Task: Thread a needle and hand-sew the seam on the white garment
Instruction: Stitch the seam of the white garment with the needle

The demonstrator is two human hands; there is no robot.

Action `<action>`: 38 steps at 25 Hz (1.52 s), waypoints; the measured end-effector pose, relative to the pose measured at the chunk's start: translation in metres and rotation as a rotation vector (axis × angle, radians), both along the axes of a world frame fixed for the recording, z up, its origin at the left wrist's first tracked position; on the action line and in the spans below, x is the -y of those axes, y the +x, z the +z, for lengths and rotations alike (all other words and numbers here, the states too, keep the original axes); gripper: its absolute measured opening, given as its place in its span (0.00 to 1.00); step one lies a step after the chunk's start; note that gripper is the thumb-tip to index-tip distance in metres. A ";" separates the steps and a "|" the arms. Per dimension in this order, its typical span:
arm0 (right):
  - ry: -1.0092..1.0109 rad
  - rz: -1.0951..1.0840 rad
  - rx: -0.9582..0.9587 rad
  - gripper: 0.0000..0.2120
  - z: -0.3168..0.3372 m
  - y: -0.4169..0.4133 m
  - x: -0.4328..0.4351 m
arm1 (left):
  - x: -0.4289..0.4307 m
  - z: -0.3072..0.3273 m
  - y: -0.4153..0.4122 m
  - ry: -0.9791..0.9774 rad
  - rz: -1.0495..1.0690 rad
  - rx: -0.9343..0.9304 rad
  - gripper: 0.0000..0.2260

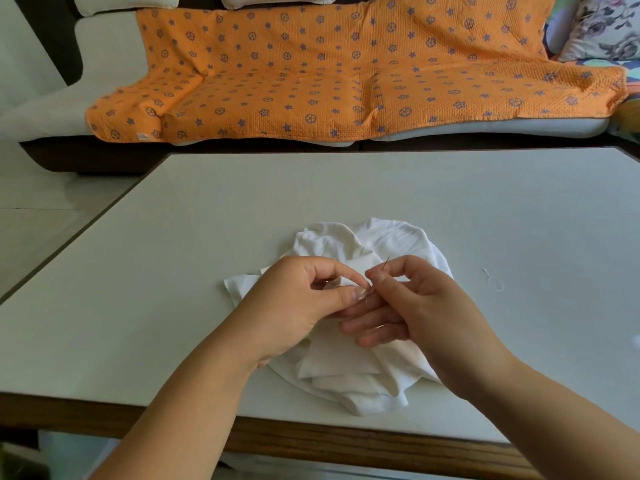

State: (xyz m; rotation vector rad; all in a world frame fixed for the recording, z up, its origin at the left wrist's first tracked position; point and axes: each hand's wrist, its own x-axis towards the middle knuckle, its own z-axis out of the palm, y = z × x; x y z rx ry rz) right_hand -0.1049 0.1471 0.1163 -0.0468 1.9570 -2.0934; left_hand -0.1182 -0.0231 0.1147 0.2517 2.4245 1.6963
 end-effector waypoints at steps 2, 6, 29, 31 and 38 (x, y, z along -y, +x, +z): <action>0.091 -0.068 -0.022 0.07 0.000 -0.004 -0.002 | 0.000 -0.004 -0.002 0.040 0.012 0.005 0.06; 0.161 -0.284 -0.112 0.06 -0.001 -0.019 -0.016 | 0.002 -0.004 -0.003 0.076 0.040 0.035 0.06; -0.435 -0.526 0.131 0.05 -0.016 -0.065 -0.061 | 0.006 0.005 -0.001 0.251 0.075 0.170 0.07; -0.339 -0.522 0.073 0.07 -0.013 -0.060 -0.058 | 0.007 0.005 -0.001 0.242 0.068 0.164 0.07; 0.439 -0.053 -0.305 0.08 0.001 -0.025 -0.023 | 0.006 0.007 -0.002 0.271 0.039 0.152 0.06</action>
